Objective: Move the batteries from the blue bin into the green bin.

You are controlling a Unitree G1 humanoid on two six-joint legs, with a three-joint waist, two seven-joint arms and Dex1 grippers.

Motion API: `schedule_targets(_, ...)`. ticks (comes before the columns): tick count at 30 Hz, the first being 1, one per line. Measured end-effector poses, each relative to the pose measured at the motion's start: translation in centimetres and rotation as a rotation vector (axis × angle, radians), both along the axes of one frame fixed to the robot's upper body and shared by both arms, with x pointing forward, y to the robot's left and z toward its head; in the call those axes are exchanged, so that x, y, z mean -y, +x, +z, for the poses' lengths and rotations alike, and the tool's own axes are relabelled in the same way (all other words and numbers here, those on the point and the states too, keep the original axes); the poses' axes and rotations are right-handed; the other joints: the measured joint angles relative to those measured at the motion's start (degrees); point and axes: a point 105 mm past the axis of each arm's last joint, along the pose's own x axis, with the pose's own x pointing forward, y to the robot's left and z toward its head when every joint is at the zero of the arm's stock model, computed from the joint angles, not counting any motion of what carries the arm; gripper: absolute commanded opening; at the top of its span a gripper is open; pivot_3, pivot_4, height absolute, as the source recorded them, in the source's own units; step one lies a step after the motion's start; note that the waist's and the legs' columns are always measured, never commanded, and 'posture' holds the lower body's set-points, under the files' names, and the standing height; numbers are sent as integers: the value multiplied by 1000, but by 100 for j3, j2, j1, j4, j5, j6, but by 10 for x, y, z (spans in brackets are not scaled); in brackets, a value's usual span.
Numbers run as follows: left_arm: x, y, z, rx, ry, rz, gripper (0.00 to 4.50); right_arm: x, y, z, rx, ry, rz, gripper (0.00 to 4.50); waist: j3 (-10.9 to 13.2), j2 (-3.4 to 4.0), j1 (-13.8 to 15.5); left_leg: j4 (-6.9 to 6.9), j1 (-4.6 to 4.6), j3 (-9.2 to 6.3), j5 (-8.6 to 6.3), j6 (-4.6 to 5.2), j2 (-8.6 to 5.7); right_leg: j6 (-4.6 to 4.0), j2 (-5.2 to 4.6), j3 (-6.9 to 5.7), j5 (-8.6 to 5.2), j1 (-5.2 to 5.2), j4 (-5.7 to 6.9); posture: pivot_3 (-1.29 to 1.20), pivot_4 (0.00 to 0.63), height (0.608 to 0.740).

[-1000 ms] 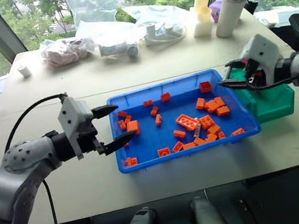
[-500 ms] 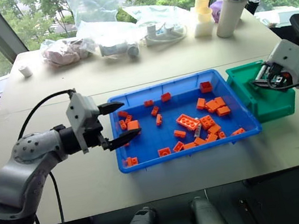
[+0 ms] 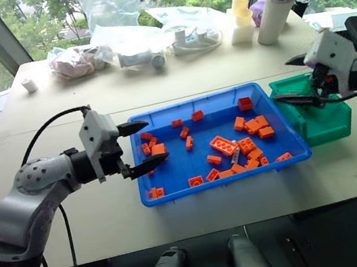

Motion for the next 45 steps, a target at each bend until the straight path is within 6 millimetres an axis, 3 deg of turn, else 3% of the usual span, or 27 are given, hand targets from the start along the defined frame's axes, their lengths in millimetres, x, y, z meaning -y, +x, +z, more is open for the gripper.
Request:
schedule_targets(4,0,0,-1,0,4,2,4500,-22,-2,-35,-117,23,57,4465,1,-1,13,2,0,-1,1,-1,-3,0,-3,-1,0,1,0,0,150,740)
schedule_targets(10,1,1,-1,1,1,4,4500,-58,-3,-65,-202,71,100,4465,1,-1,-2,0,0,-3,13,-23,-1,0,-1,0,0,-2,1,0,150,740)
schedule_targets(16,0,1,-1,2,0,8,4500,-79,-5,-89,-277,97,111,4465,1,-1,8,2,-1,-3,13,-23,-3,0,-1,-1,0,-1,1,0,150,740)
schedule_targets(23,0,2,-2,2,-4,26,4500,-86,-9,-113,-331,70,77,4465,0,-2,3,1,0,-3,14,-23,-3,0,-1,-1,0,-1,1,0,150,740)
schedule_targets(29,1,1,-2,5,-10,31,4500,-86,-8,-115,-333,62,66,4465,0,-3,7,1,0,-4,14,-23,-3,0,0,-2,0,-1,1,0,150,740)
schedule_targets(34,1,1,-2,11,-11,34,4500,-92,-7,-118,-355,102,70,2031,0,-3,-2,1,0,-4,14,-23,-3,0,1,-1,0,-1,2,0,150,740)
schedule_targets(36,1,0,-2,10,-11,35,4500,-98,-4,-102,-313,125,94,1174,-3,-3,-8,0,4,-4,13,-23,-2,0,1,-1,0,2,1,0,150,740)
schedule_targets(38,2,0,-2,13,-11,33,4500,-94,-2,-104,-325,120,70,216,-7,-13,2,0,3,-9,13,-22,-1,0,3,-5,0,3,1,0,150,740)
schedule_targets(45,2,0,-2,15,-12,36,4500,-97,0,-109,-351,141,55,216,-7,-13,-1,0,1,-8,14,-24,-2,0,2,-4,0,0,3,0,150,740)
